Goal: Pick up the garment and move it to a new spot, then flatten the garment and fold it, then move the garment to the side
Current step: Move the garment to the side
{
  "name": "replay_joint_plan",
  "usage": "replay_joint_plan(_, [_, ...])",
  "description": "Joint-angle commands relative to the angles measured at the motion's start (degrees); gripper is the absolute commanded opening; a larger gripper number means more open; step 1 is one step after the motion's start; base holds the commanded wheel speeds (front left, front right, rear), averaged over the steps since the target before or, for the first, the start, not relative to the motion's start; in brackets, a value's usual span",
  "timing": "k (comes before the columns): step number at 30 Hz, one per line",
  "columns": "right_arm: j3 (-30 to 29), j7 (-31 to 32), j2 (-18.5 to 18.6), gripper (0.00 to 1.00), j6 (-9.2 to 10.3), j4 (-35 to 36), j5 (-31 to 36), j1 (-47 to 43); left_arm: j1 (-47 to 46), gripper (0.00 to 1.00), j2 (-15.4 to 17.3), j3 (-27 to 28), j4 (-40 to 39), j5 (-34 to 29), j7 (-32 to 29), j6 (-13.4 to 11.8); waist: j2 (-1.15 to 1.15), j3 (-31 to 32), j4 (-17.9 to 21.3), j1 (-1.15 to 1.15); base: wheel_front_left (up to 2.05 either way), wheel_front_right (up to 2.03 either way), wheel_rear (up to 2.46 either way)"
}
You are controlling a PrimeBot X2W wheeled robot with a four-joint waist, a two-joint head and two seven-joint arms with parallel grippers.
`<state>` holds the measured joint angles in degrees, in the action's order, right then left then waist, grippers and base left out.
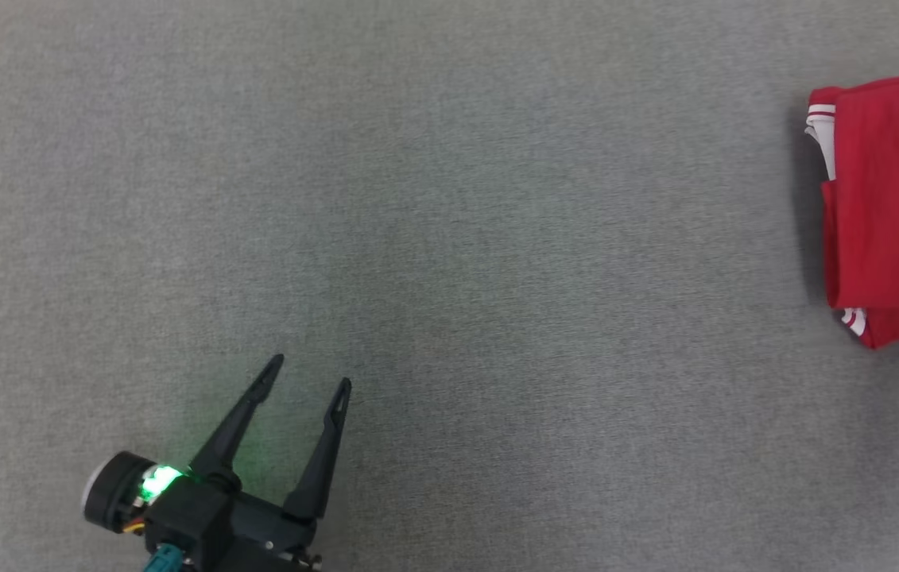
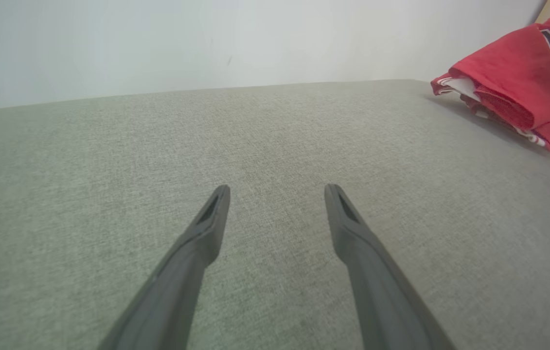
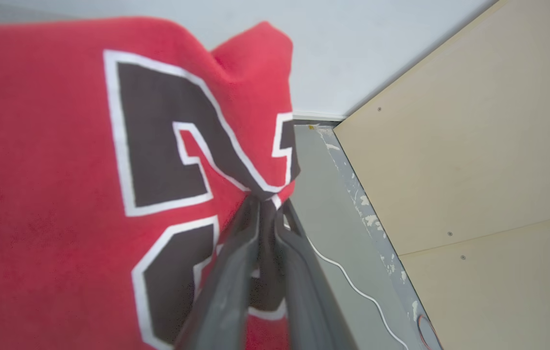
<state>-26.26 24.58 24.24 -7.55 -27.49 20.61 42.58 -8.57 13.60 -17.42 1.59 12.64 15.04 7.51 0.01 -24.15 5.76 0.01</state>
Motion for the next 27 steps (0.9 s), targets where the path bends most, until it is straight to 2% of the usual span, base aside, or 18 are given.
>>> replay_joint_plan(1, [-0.5,-0.4,-0.3,0.95,0.11,-0.5,0.8,0.3,-0.8,1.00,0.8,-0.2,-0.5,-1.4,0.1,-0.1,-0.01,-1.0,-1.0,-0.01,0.00,0.00,0.00])
replay_joint_plan(2, [-0.8,-0.9,-0.5,1.00,0.11,-0.7,1.4,0.1,-1.0,1.00,0.6,0.0,-1.6,-1.5,0.1,-0.1,-0.01,-1.0,-1.1,-0.01,0.00,0.00,0.00])
replay_joint_plan(6, [-0.2,-5.2,-1.8,1.00,0.12,-1.0,2.1,-1.3,0.4,1.00,-0.3,2.2,-3.4,-0.6,0.1,-0.4,-0.01,0.9,-1.0,-0.01,0.00,0.00,0.00])
replay_joint_plan(8, [0.2,-8.3,-3.9,1.00,0.11,-0.8,0.0,-1.6,1.0,1.00,-0.1,3.2,-4.3,-2.4,0.1,-1.1,-0.01,2.5,-0.7,-0.01,0.00,0.00,0.00])
replay_joint_plan(9, [1.8,-11.9,-6.2,1.00,0.11,-0.3,-2.5,-2.3,2.2,1.00,-1.1,4.1,-5.4,-2.3,0.1,-1.2,-0.01,4.6,-0.5,-0.01,0.00,0.00,0.00])
replay_joint_plan(10, [2.5,-13.6,-6.9,1.00,0.12,0.1,-3.6,-3.1,2.8,1.00,-1.6,4.7,-5.7,-1.7,0.1,-1.1,-0.01,6.0,-0.5,-0.01,0.00,0.00,0.00])
replay_joint_plan(15, [4.7,-19.1,-11.8,1.00,0.11,4.5,-11.6,-9.7,7.0,1.00,-3.8,8.3,-4.3,0.4,0.1,-1.0,-0.01,13.2,-0.9,-0.01,0.00,0.00,0.00])
replay_joint_plan(17, [5.2,-19.9,-14.3,1.00,0.12,7.5,-15.8,-13.2,9.0,1.00,-4.5,10.1,-3.4,1.0,0.1,-1.2,-0.01,15.7,-1.0,-0.01,0.00,0.00,0.00])
replay_joint_plan(20, [7.2,-20.6,-16.0,1.00,0.12,12.6,-19.1,-19.4,11.2,1.00,-6.2,12.8,-2.2,0.9,0.1,-2.0,-0.01,19.2,-0.9,-0.01,0.00,0.00,0.00])
replay_joint_plan(27, [15.0,-22.1,-16.8,1.00,0.12,19.3,-23.4,-32.4,15.0,1.00,-9.1,16.8,3.0,2.5,0.1,-2.4,-0.01,25.6,-1.0,-0.01,0.00,0.00,0.00])
